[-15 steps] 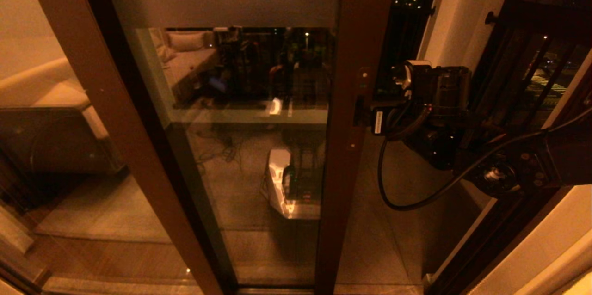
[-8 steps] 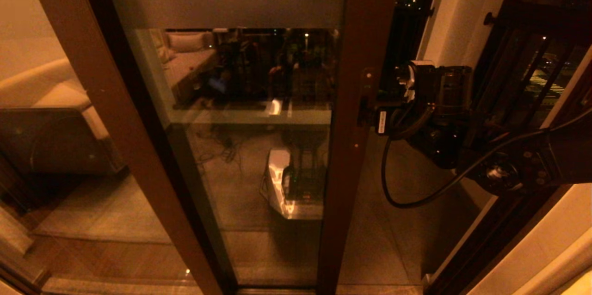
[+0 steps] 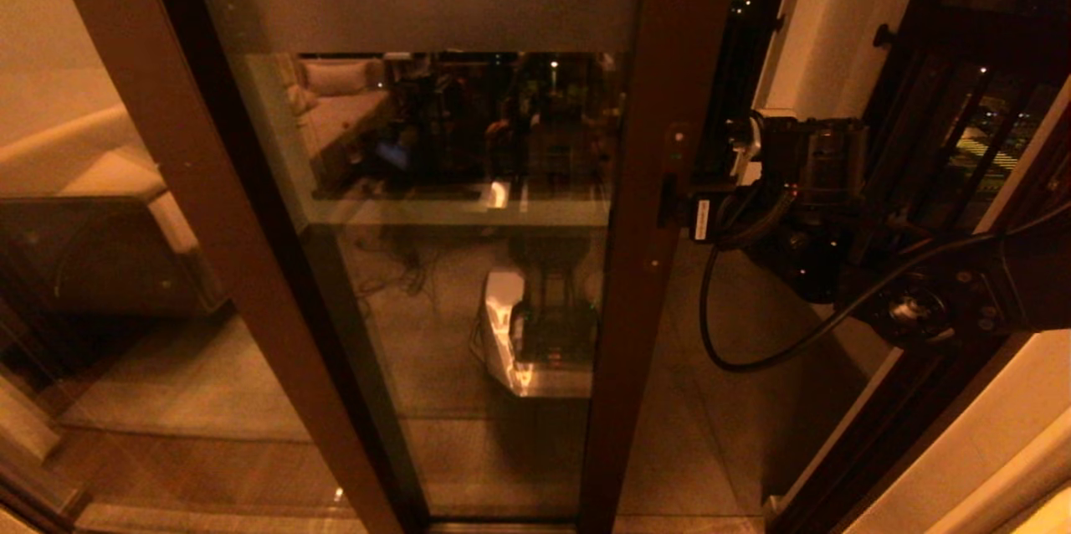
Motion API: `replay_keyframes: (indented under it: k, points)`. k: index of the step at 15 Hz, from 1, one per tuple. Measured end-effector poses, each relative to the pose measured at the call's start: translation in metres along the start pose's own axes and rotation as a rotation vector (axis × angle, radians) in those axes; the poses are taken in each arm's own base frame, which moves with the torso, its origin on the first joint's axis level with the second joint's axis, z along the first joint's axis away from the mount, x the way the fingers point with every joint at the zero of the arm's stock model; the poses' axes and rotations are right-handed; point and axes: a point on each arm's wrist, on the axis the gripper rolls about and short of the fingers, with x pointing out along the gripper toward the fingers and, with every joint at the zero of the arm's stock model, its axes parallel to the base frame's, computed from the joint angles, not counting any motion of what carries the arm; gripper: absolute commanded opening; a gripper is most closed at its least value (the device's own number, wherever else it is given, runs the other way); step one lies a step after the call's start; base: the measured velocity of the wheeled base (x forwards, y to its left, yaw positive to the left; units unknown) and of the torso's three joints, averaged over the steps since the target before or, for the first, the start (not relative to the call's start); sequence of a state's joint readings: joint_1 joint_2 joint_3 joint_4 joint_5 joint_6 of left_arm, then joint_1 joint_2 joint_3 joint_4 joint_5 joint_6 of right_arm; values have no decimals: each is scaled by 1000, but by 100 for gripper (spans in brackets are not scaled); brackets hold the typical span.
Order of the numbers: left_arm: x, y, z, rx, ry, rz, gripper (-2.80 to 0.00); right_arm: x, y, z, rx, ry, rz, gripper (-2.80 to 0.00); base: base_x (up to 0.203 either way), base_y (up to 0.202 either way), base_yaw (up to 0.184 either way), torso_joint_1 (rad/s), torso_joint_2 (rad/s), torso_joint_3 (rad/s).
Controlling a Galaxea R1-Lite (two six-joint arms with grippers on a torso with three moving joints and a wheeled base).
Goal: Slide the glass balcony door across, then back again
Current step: Close the slid door
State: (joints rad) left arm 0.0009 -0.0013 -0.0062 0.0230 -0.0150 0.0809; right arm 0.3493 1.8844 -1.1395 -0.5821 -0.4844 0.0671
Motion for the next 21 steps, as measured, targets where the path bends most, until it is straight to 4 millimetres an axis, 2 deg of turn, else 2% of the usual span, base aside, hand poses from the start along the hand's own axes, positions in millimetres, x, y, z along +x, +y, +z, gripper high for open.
replay_keyframes:
  k: [7, 10, 13, 21]
  points:
    - [0, 0, 0, 0, 0, 0, -280, -2, -7, -2, 9, -16, -7, 0, 0, 0, 0, 0, 0, 0]
    - [0, 0, 0, 0, 0, 0, -280, -18, -14, -1, 16, -28, 34, 0, 0, 0, 0, 0, 0, 0]
    - [0, 0, 0, 0, 0, 0, -280, -40, -12, 1, 10, -32, 91, 0, 0, 0, 0, 0, 0, 0]
    - [0, 0, 0, 0, 0, 0, -280, -50, -16, 9, 15, -53, 103, 0, 0, 0, 0, 0, 0, 0]
